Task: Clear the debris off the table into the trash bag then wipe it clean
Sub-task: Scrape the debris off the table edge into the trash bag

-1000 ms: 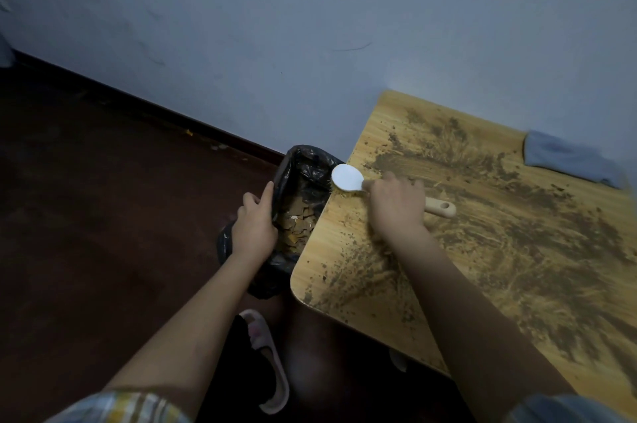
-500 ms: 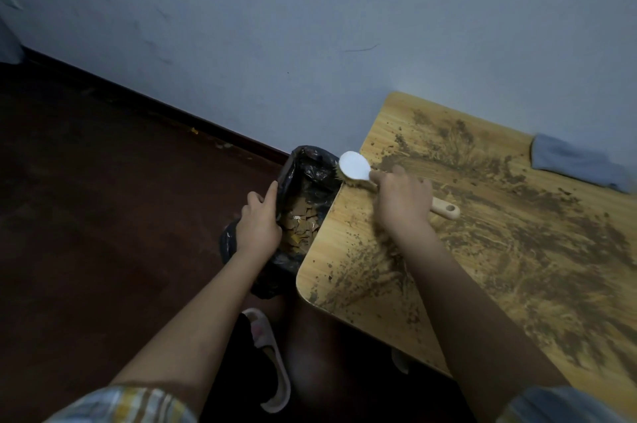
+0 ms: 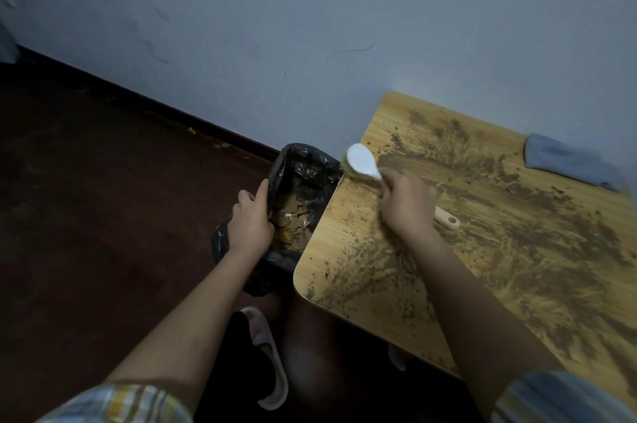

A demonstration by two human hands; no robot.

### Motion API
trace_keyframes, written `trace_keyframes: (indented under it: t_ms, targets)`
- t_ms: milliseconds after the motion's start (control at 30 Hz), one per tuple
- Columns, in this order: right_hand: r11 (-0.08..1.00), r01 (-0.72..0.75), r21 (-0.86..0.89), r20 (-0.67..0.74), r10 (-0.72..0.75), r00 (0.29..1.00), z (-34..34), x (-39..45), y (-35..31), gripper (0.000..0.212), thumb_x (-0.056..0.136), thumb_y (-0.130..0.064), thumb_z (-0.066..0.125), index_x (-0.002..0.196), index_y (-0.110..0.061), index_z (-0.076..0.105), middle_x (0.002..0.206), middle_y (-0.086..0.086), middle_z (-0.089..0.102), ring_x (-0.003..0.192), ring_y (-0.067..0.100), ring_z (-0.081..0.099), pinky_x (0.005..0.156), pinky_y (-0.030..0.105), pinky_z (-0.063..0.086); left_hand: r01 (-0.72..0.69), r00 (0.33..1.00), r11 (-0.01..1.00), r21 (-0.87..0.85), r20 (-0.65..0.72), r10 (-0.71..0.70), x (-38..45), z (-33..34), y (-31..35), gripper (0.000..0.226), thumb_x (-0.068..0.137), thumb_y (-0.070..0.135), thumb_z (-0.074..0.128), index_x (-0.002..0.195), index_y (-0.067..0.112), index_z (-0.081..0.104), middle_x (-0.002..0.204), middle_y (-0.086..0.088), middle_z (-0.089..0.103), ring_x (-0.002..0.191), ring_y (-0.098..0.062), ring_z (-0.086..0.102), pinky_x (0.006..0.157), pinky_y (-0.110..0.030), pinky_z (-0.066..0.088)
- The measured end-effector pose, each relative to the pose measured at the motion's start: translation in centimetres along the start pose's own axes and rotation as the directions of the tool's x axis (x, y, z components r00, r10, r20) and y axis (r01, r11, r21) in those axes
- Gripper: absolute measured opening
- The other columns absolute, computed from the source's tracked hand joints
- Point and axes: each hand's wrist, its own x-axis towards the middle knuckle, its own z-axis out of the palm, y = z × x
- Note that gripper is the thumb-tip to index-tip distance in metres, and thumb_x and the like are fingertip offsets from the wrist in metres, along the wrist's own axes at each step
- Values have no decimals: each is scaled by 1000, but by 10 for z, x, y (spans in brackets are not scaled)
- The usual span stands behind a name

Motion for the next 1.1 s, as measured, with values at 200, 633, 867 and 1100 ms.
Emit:
trace_keyframes:
  t_ms: [200,633,867,1100]
  targets:
    - [981,-172,-94,38,177,984,6,-5,37,37,95,-16,48,128,-28,56,130,3,58,123,30,42,99,44,28,37,999,999,5,-27,-36,-3,-8,-6,74,87,1,52,149,23,19,128,-16,35,106,-35,45,72,-41,41]
    - [982,147,-116,-53,-154,987,2,-20,-59,34,98,-27,42,127,-21,57,125,4,56,118,28,43,92,41,26,132,978,989,-72,-153,-142,-11,-53,-32,72,88,2,52,148,24,20,127,-18,36,108,-37,44,76,-45,43]
    - [962,206,181,217,-243,946,4,-29,-127,46,98,-36,45,139,-15,48,131,11,54,121,33,49,95,41,46,219,928,964,-152,-274,-254,-10,-112,-55,67,89,8,54,146,25,24,125,-16,36,107,-37,44,77,-45,41]
    - [760,-294,579,567,-117,815,-28,-37,-167,73,94,-55,46,151,-14,23,135,8,46,112,30,58,75,32,55,186,875,932,-312,-379,-301,-17,-183,-34,65,85,5,48,143,26,28,124,-16,37,104,-39,48,86,-45,43]
